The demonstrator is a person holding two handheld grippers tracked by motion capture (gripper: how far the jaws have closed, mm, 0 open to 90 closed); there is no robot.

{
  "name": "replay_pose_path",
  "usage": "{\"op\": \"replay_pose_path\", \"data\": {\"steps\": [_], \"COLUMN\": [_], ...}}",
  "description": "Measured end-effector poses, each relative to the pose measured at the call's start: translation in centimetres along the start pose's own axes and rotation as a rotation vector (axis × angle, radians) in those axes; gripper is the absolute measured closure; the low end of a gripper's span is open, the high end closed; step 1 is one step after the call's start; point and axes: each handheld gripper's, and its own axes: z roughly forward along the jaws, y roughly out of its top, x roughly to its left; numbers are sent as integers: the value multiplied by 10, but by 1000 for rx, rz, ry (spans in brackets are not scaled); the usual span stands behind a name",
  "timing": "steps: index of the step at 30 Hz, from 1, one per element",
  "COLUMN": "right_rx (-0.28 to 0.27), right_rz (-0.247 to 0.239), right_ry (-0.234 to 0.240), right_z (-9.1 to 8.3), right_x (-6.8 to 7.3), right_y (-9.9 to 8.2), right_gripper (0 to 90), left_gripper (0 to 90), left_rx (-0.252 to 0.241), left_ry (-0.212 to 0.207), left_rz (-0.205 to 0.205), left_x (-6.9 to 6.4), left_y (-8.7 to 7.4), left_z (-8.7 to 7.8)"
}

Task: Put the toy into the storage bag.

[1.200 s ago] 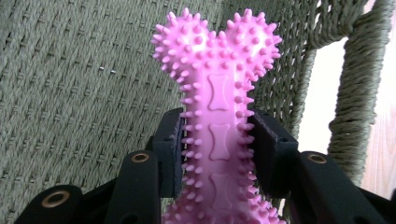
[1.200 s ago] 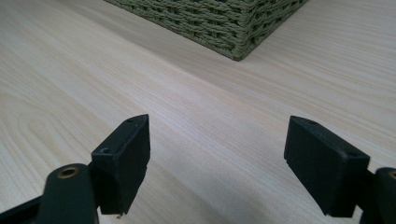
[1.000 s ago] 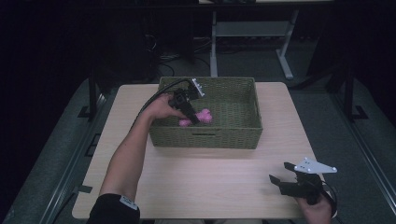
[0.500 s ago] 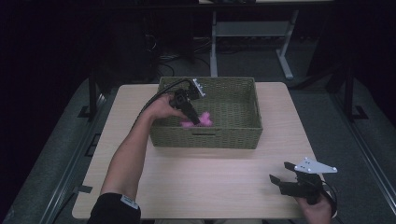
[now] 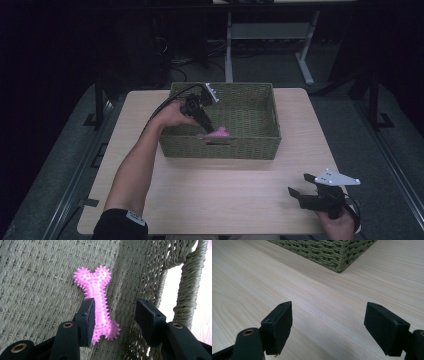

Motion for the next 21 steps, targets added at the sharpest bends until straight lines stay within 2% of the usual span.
{"op": "replay_pose_path", "data": {"steps": [6, 12, 19, 21], "right_rx": [0, 0, 2, 4], "right_rz": [-5, 3, -2, -1], "right_ry": [2, 6, 7, 4], "right_z": [0, 1, 2, 1], "right_x": [2, 2, 2, 2], "right_y": [0, 1, 1, 1], "right_gripper": [221, 221, 222, 221], "left_gripper": [448, 393, 353, 342], "left_rx": [-10, -31, -35, -59], "left_ry": [14, 35, 45, 49], "left_rz": [0, 17, 4, 0], "left_x": [-9, -20, -24, -24], "left_y": [2, 4, 1, -1], "left_z": [-6, -16, -22, -24]}}
